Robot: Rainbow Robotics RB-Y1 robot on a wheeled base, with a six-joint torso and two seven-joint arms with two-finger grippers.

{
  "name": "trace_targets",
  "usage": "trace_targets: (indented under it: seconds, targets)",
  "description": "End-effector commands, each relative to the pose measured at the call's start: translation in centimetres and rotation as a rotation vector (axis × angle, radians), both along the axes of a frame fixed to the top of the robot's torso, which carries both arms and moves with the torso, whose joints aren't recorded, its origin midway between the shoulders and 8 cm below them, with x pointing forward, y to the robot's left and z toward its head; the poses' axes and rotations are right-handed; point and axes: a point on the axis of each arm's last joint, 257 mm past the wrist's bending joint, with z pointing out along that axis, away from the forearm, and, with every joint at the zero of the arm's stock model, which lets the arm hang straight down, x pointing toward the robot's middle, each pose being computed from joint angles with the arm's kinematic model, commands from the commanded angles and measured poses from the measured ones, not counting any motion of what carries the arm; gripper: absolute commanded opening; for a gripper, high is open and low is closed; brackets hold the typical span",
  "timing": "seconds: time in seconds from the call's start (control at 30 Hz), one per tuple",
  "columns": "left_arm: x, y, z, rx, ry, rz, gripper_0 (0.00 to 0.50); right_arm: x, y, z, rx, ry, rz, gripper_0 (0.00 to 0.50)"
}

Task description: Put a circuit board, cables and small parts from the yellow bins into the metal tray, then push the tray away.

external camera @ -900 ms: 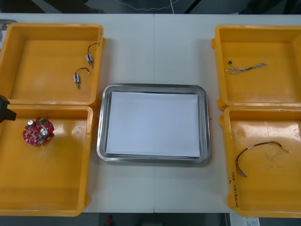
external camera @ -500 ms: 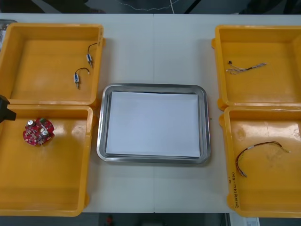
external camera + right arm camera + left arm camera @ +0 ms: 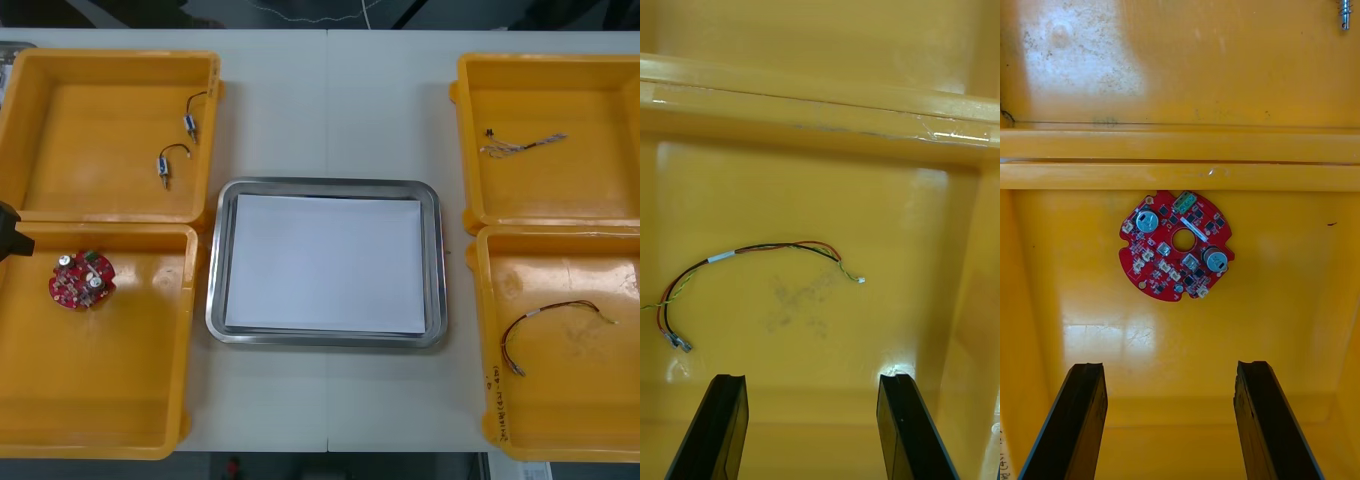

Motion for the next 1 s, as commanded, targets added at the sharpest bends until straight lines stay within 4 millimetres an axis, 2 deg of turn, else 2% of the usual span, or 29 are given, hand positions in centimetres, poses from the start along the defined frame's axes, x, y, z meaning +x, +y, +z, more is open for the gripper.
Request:
trace_targets:
  seconds: [0.03, 1.0]
  targets:
    - [-0.44, 1.82, 1.53, 0.075, -0.023, -0.016, 0.5, -0.6, -0.59, 0.72, 0.004, -0.02, -0.047, 0.5]
    - [-0.44, 1.82, 1.53, 0.075, -0.023, -0.016, 0.5, -0.6, -0.59, 0.72, 0.004, -0.02, -0.047, 0.5]
